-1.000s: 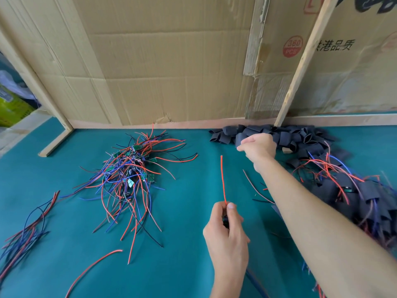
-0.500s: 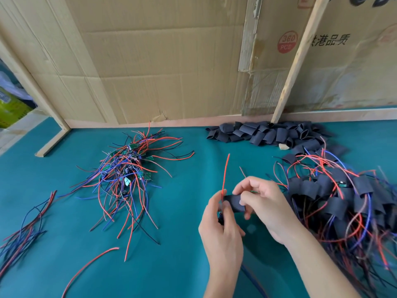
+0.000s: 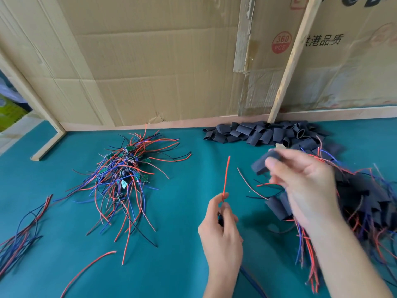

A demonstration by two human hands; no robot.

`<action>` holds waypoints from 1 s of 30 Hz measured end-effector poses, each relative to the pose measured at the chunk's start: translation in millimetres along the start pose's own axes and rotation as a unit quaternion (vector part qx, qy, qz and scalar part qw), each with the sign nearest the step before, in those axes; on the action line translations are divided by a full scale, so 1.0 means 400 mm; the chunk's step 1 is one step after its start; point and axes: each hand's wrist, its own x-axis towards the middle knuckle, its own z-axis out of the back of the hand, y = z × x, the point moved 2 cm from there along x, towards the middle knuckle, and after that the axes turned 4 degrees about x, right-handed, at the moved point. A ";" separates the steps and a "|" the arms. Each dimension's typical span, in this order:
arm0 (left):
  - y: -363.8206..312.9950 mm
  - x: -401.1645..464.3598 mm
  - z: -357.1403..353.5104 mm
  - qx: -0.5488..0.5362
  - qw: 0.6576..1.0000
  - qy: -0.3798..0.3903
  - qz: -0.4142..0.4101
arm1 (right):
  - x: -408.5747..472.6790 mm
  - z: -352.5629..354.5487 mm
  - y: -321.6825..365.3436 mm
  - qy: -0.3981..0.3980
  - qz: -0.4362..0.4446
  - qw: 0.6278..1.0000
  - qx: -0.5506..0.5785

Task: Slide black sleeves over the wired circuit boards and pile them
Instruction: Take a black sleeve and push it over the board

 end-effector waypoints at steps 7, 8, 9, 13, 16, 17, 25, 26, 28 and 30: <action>0.006 0.003 -0.002 0.024 1.000 0.009 -0.011 | 0.009 -0.119 0.102 0.096 0.158 0.976 -0.117; 0.005 0.002 -0.002 0.024 1.000 0.008 -0.011 | 0.007 -0.125 0.096 0.102 0.154 0.971 -0.153; 0.003 0.002 -0.002 0.023 1.000 0.008 -0.010 | 0.004 -0.126 0.084 0.111 0.149 0.964 -0.192; -0.003 0.004 0.000 0.026 1.000 0.011 -0.005 | -0.020 -0.109 0.011 0.143 0.101 0.946 -0.273; -0.003 0.002 0.002 0.027 1.000 0.014 -0.006 | -0.036 -0.099 -0.057 0.145 -0.016 0.967 -0.208; -0.005 -0.001 0.003 0.027 0.999 0.017 -0.005 | -0.038 -0.093 -0.072 0.138 -0.044 0.972 -0.183; -0.023 -0.008 0.009 0.000 0.996 0.087 0.003 | -0.016 -0.037 -0.109 0.069 -0.133 0.988 -0.019; -0.026 -0.008 0.010 -0.008 0.996 0.091 0.007 | -0.014 -0.032 -0.111 0.061 -0.136 0.989 -0.004; -0.028 -0.009 0.009 -0.019 0.995 0.095 0.014 | -0.010 -0.020 -0.112 0.033 -0.142 0.989 0.023; -0.030 -0.011 0.006 -0.013 0.995 0.099 0.008 | -0.004 -0.007 -0.112 -0.003 -0.148 0.988 0.052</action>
